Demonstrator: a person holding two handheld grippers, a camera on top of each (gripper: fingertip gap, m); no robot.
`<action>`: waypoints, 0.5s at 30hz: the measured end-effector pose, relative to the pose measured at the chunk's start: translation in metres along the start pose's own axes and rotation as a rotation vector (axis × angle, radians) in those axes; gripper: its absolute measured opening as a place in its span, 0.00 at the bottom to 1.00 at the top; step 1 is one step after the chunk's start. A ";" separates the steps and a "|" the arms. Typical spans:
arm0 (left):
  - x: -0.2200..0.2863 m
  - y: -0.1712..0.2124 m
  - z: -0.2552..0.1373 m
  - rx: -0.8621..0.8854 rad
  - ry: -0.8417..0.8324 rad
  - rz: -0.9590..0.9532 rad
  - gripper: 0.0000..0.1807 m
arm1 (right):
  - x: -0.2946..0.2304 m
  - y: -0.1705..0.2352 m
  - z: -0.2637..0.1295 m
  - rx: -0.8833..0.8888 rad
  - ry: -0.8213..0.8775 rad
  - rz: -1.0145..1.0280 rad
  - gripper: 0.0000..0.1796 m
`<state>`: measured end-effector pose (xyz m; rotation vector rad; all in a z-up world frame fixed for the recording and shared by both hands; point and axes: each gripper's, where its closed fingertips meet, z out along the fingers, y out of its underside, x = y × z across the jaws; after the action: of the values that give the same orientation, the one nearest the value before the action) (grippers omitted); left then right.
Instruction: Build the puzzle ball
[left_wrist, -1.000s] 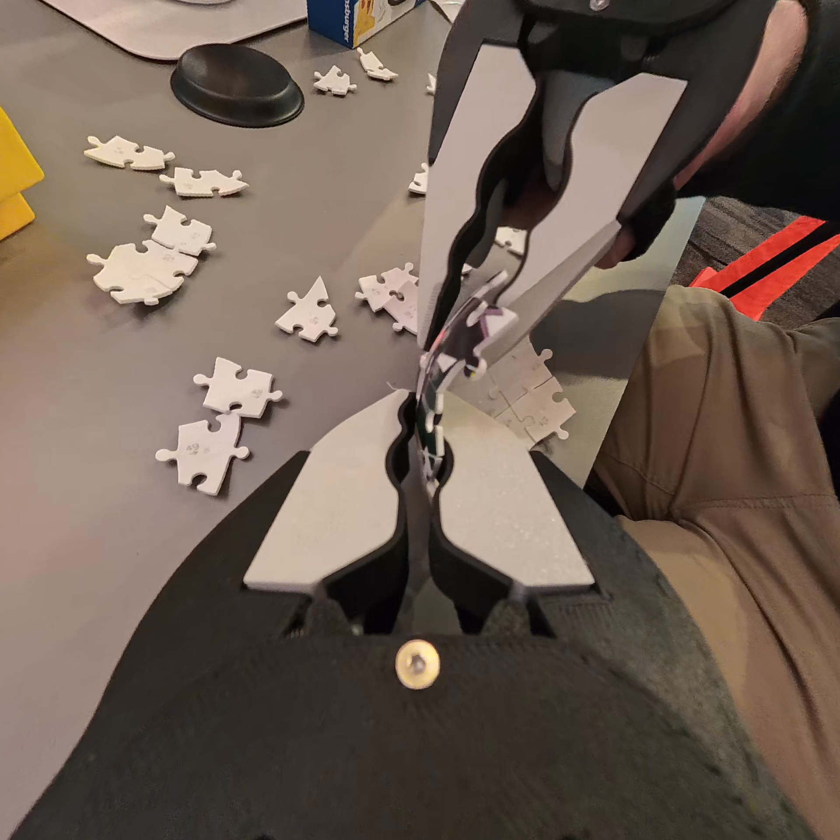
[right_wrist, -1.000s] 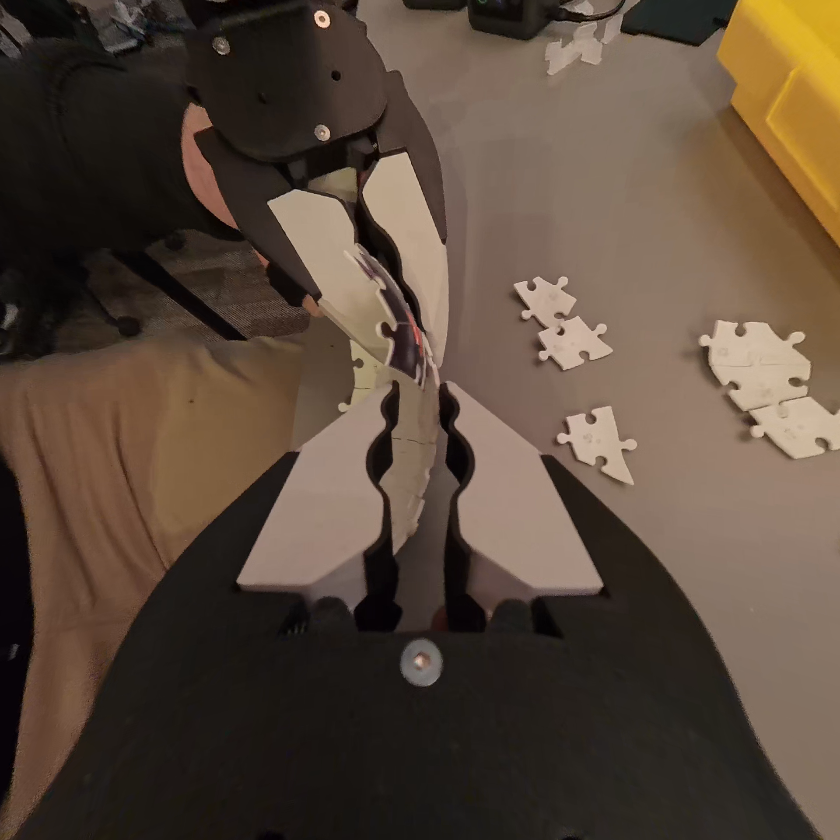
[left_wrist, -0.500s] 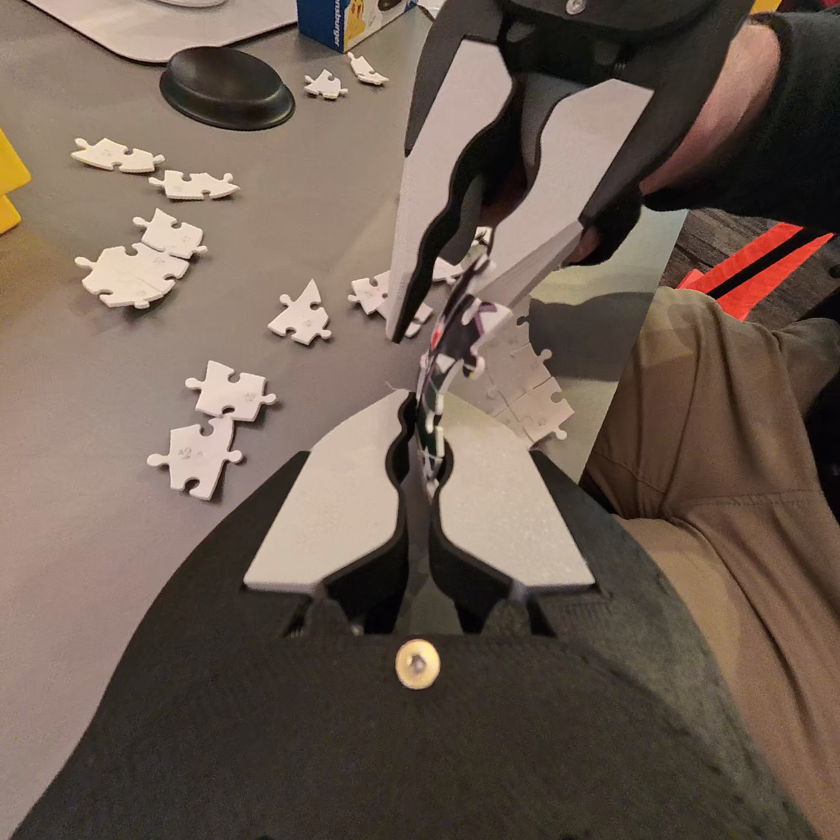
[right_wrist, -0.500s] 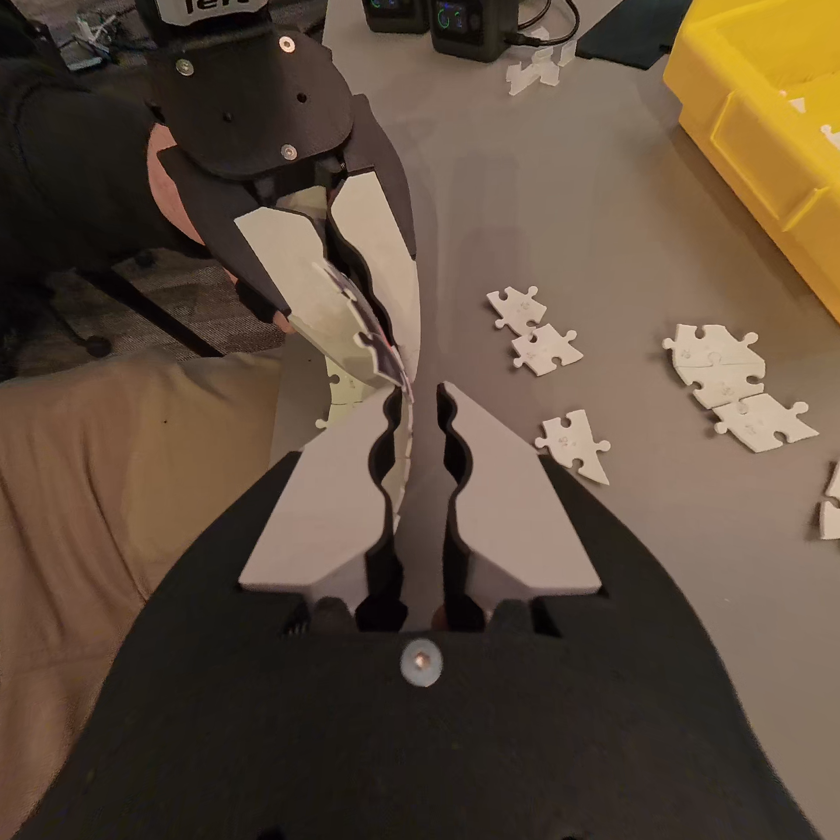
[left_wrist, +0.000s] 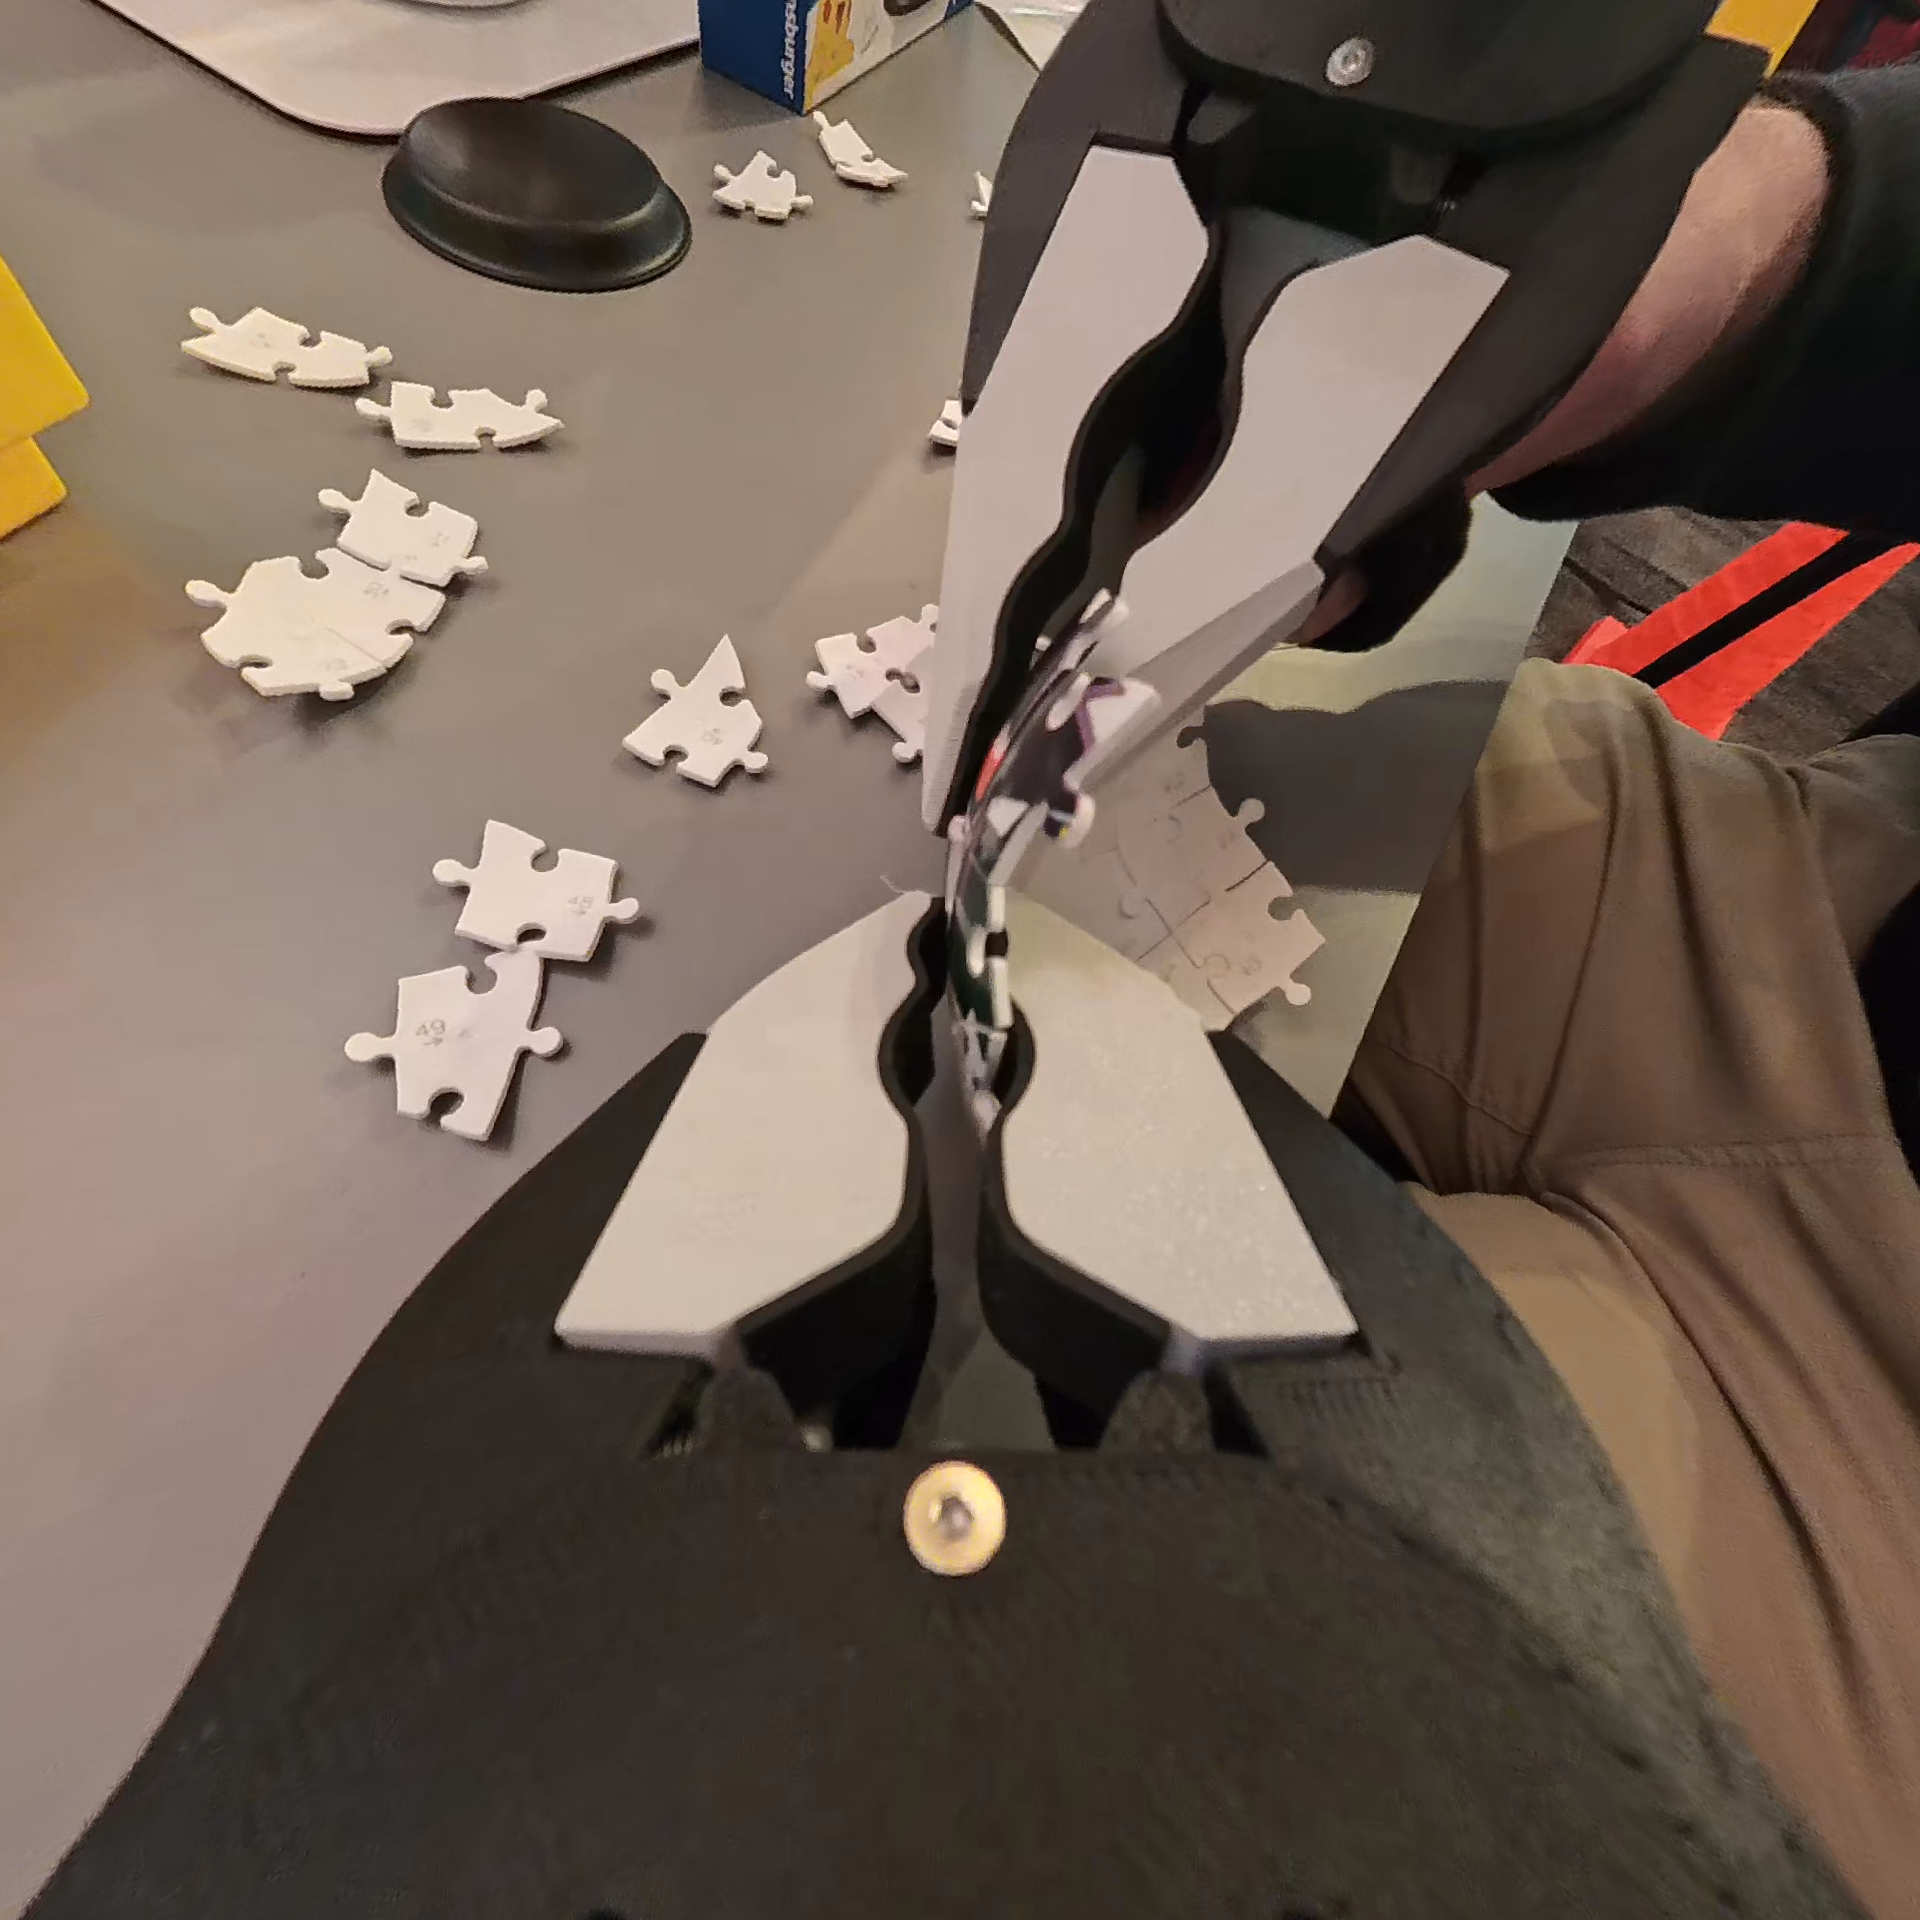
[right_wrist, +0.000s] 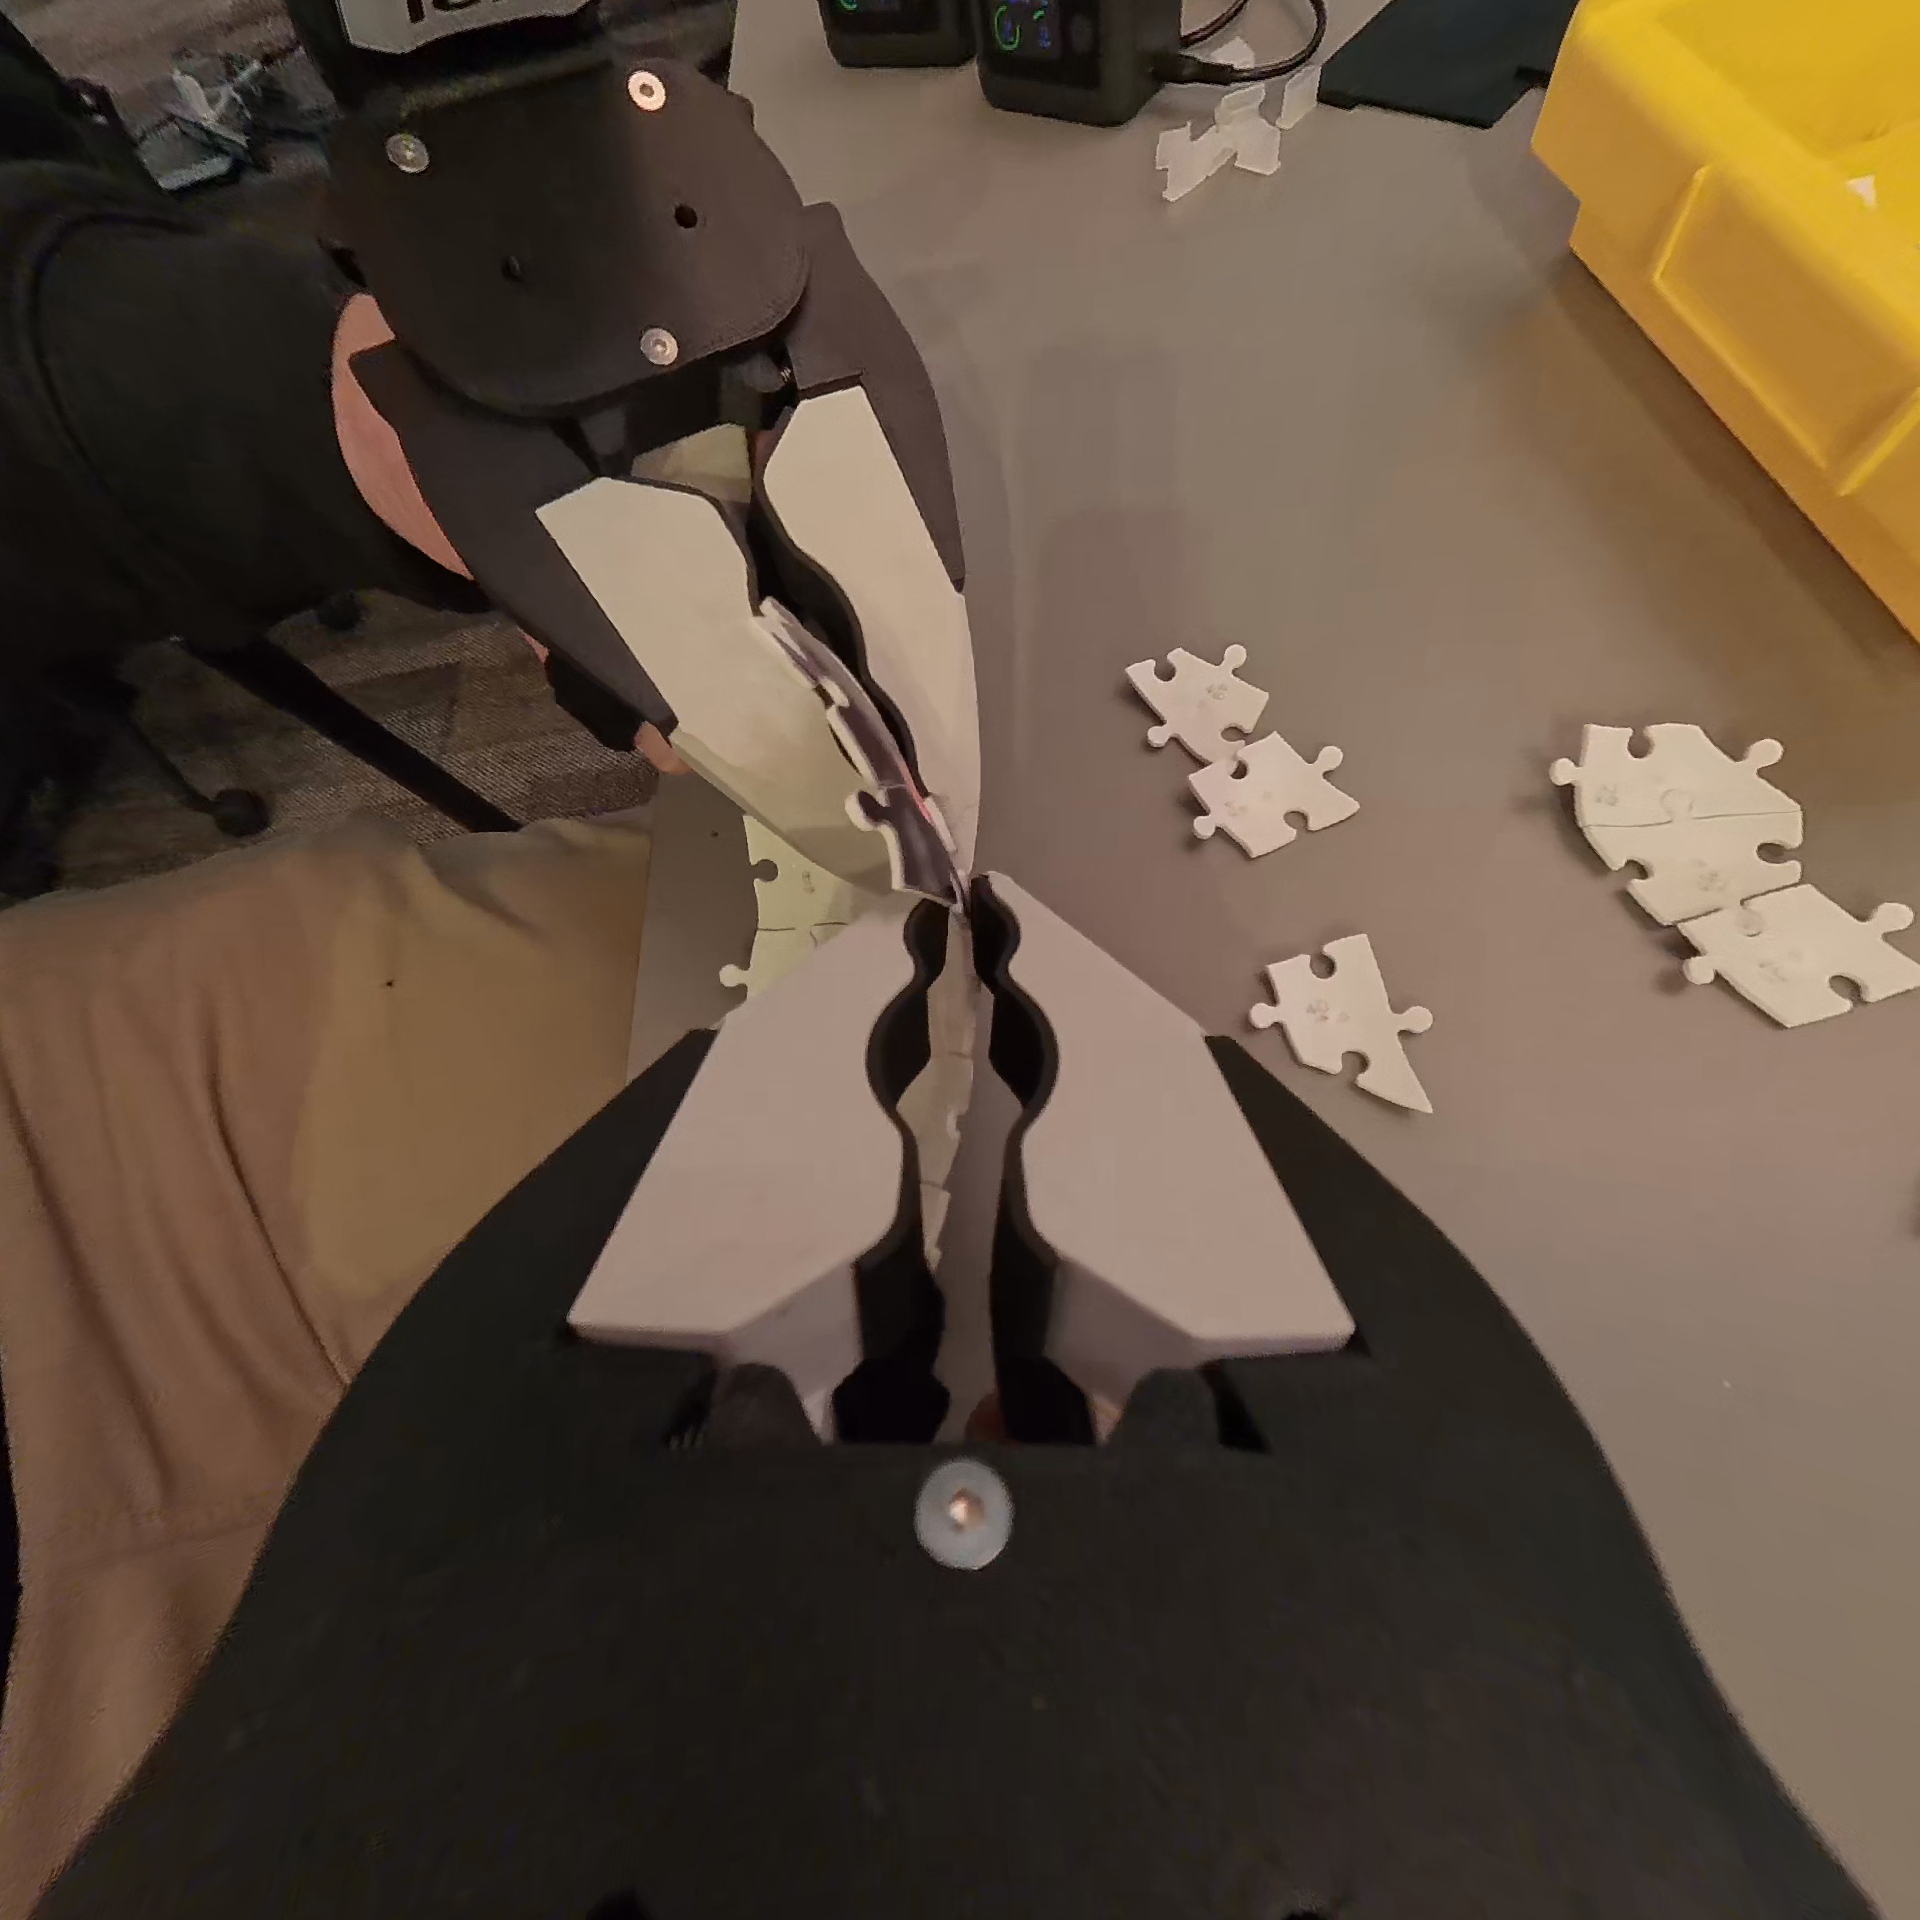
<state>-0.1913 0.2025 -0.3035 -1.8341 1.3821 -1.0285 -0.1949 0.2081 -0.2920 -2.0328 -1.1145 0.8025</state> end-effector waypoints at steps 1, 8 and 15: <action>0.000 0.000 -0.001 0.004 0.007 -0.003 0.02 | 0.000 -0.001 0.000 0.005 -0.001 0.012 0.01; -0.001 0.003 0.001 -0.022 -0.010 -0.002 0.02 | 0.002 0.002 0.004 -0.028 0.051 -0.027 0.01; -0.001 0.002 0.000 -0.027 -0.006 0.000 0.02 | -0.001 0.002 0.000 -0.048 0.027 -0.076 0.05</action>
<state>-0.1925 0.2033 -0.3057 -1.8552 1.3992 -1.0076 -0.1949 0.2064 -0.2935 -2.0211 -1.1990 0.7148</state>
